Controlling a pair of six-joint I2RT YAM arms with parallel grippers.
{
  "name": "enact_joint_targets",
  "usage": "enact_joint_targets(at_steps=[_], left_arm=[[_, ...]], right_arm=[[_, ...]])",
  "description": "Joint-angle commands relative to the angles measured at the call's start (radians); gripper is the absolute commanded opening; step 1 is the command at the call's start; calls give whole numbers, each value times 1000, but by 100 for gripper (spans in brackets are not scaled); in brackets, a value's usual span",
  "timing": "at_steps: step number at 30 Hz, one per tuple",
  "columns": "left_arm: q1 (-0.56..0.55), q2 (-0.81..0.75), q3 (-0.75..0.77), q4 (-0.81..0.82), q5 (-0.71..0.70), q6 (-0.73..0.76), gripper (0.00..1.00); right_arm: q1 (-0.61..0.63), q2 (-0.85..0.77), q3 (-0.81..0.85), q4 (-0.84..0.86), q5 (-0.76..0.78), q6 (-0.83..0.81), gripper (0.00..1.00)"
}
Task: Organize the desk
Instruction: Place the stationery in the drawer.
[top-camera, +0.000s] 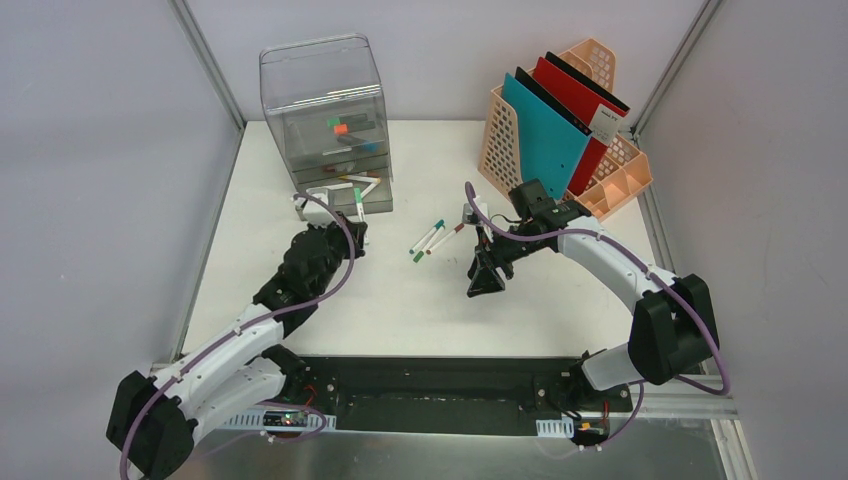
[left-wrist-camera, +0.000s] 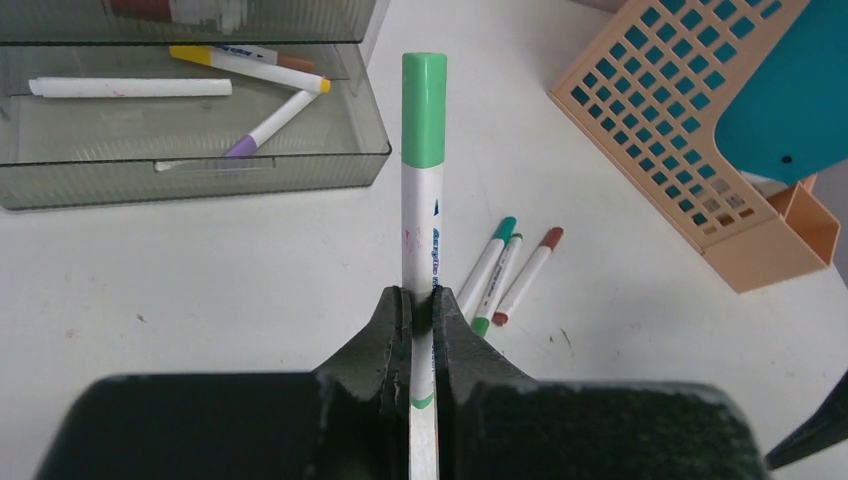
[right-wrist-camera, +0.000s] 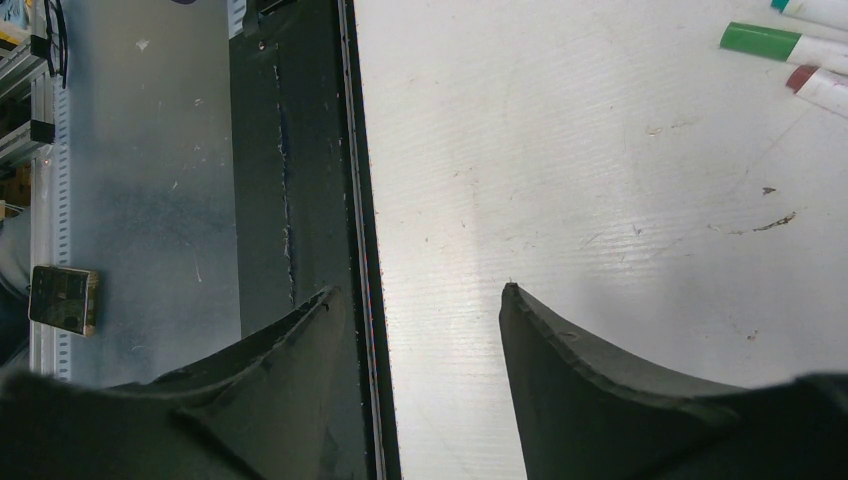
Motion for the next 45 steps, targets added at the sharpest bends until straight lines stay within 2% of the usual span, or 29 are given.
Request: enact_joint_targets(at_steps=[1, 9, 16, 26, 30, 37, 45], left_arm=[[36, 44, 1, 120, -82, -75, 0], [262, 183, 26, 234, 157, -289, 0], [316, 318, 103, 189, 110, -370, 0], [428, 531, 191, 213, 162, -649, 0], [447, 600, 252, 80, 138, -803, 0], [452, 654, 351, -131, 35, -964, 0], [468, 742, 469, -204, 42, -1037, 5]], right_arm=[[-3, -43, 42, -1, -14, -28, 62], [-4, -48, 42, -1, -15, -29, 61], [-4, -51, 41, -1, -14, -30, 61], [-4, -54, 40, 0, -13, -32, 61], [-4, -54, 39, 0, -12, -33, 61], [-3, -52, 38, -1, -15, -33, 61], [-3, -53, 37, -1, -16, -34, 61]])
